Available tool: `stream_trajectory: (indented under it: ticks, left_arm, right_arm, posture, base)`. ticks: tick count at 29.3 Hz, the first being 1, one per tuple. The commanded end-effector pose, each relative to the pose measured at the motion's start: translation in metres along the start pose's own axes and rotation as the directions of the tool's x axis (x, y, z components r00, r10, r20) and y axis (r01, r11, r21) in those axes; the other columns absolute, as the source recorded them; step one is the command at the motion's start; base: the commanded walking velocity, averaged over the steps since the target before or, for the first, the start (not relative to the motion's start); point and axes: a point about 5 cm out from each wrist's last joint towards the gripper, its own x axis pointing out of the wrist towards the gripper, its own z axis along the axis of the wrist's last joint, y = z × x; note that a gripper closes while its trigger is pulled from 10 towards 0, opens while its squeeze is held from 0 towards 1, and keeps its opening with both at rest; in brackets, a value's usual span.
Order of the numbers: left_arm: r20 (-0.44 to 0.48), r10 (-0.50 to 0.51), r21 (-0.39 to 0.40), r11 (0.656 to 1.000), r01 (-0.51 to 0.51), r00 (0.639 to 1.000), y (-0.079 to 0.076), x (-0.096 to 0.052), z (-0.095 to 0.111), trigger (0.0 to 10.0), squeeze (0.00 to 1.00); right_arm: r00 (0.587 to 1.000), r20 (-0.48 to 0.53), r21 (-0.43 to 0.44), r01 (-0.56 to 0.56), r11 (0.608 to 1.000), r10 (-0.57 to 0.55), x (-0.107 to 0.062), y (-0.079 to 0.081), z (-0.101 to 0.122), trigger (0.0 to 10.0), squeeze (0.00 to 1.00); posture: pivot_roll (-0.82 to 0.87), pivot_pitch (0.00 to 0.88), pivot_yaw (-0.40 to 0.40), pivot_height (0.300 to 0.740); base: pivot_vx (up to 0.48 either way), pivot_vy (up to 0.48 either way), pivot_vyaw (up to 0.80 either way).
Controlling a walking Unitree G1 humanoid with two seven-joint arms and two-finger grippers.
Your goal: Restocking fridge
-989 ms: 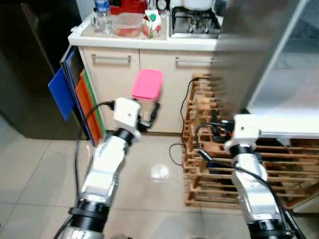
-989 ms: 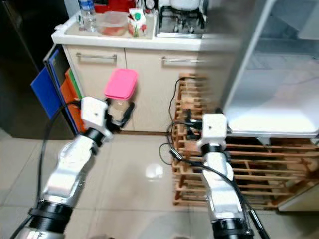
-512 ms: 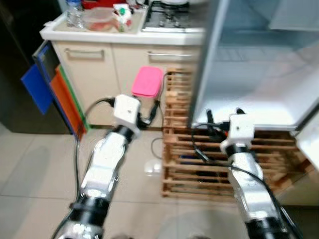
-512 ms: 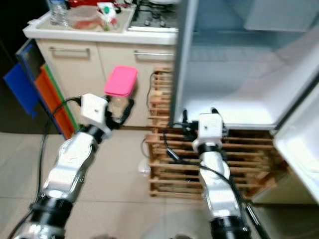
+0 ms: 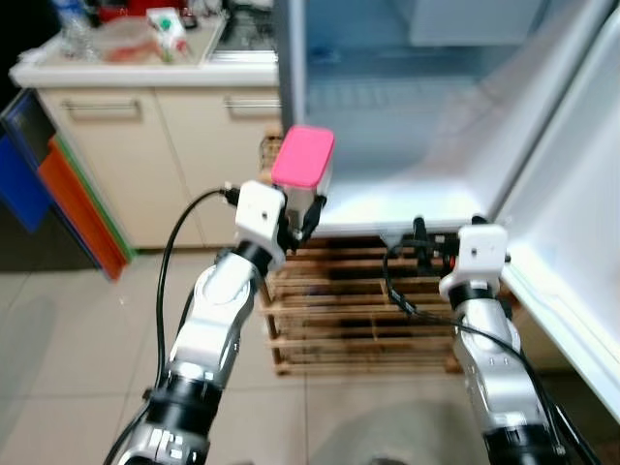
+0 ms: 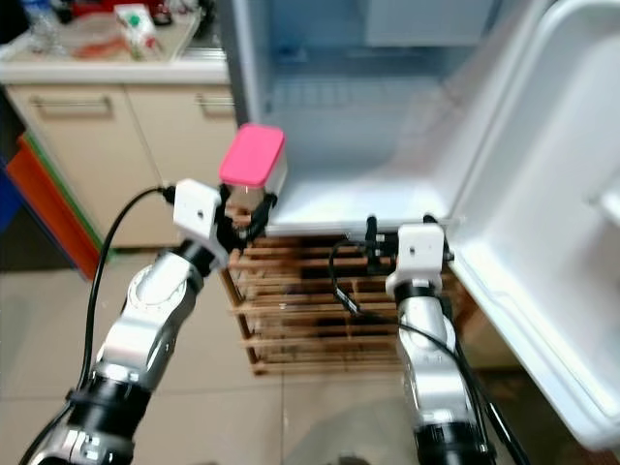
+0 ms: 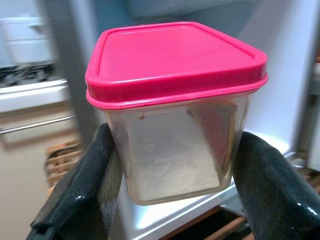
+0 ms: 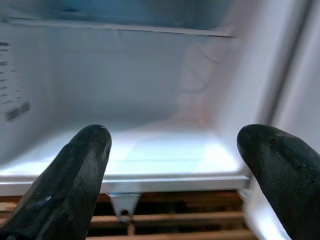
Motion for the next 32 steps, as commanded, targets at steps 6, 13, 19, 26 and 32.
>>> stream_trajectory:
  ticks: [6, 13, 19, 26, 32]
  left_arm:
    - [0.01, 0.005, 0.02, 1.0, -0.005, 1.0, 0.004, 0.001, 0.003, 10.0, 0.0]
    - [-0.047, 0.097, 0.024, 0.995, -0.096, 0.994, -0.004, 0.018, -0.005, 10.0, 0.0]
    - [-0.027, 0.103, -0.003, 0.995, -0.103, 0.994, -0.007, 0.03, -0.001, 10.0, 0.0]
    - [-0.034, 0.111, -0.013, 0.994, -0.111, 0.993, -0.01, 0.035, -0.004, 10.0, 0.0]
    - [-0.041, 0.101, -0.001, 0.995, -0.101, 0.994, -0.014, 0.038, -0.006, 10.0, 0.0]
  right_arm:
    - [1.0, -0.002, 0.009, -0.014, 1.0, 0.014, 0.0, 0.004, 0.0, 10.0, 0.0]
    - [0.999, 0.004, -0.011, -0.039, 0.999, 0.039, -0.001, 0.013, 0.0, 10.0, 0.0]
    - [0.999, 0.0, -0.027, -0.054, 0.998, 0.055, -0.009, 0.011, -0.001, 10.0, 0.0]
    - [0.999, -0.013, -0.035, -0.052, 0.998, 0.051, -0.014, 0.009, -0.003, 10.0, 0.0]
    - [0.993, -0.038, -0.031, -0.109, 0.994, 0.108, -0.026, 0.009, -0.01, 10.0, 0.0]
  posture:
    - [-0.07, 0.0, 0.037, 0.74]
    - [-0.08, 0.0, 0.037, 0.74]
    - [-0.11, 0.0, 0.038, 0.74]
    - [-0.13, 0.0, 0.039, 0.74]
    - [-0.12, 0.0, 0.036, 0.74]
  base:
    - [0.0, 0.0, -0.51]
    - [0.0, 0.0, -0.29]
    - [0.0, 0.0, 0.0]
    - [0.446, 0.0, 0.0]
    - [0.48, 0.0, 0.0]
